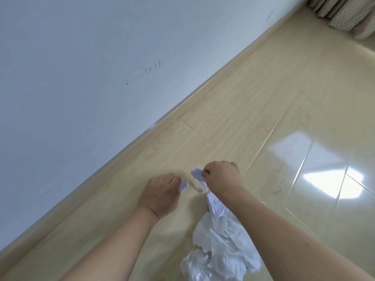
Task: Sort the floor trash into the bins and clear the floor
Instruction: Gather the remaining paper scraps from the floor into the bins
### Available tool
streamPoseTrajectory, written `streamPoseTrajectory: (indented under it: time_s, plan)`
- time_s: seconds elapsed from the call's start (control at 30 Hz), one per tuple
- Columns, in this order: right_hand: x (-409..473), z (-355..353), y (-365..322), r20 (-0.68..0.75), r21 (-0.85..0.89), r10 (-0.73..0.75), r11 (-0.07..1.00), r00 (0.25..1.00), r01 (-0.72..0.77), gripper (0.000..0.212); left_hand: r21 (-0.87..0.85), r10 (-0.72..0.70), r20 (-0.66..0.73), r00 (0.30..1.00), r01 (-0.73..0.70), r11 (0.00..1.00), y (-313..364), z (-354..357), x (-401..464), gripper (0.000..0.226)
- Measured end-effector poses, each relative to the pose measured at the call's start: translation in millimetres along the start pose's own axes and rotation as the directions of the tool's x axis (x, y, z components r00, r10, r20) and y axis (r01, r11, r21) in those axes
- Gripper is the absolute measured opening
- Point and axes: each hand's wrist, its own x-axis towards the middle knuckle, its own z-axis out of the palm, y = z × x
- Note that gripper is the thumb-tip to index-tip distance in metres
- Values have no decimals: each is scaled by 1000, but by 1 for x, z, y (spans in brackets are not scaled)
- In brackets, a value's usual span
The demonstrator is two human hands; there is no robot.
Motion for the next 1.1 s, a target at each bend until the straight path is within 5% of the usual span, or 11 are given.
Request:
streamPoseTrajectory:
  time_s: [0.17,0.33,0.4,0.53,0.7,0.93,1.1]
  plan:
    - [-49,-40,11,-43,216,93,973,995,-82,34,4,-122,161,979,123,992,11,-15,5,37]
    - [-109,-76,48,-31,490,191,858,981,-152,21,-34,-336,325,884,366,930,51,-58,25,27]
    - [-139,-89,67,33,596,202,782,979,-182,52,-5,-296,336,894,316,949,80,-81,34,27]
    - [-202,-99,113,5,566,220,803,975,-184,13,138,-152,525,837,92,986,166,-131,59,20]
    - [-291,-113,188,10,585,361,754,932,-298,9,173,28,555,832,-148,974,298,-158,73,21]
    - [-444,-112,340,30,674,750,473,661,-567,31,-238,335,523,784,-243,940,526,-118,49,16]
    - [-539,-89,409,76,623,947,198,311,-757,27,-434,480,543,689,-259,863,678,-67,-2,14]
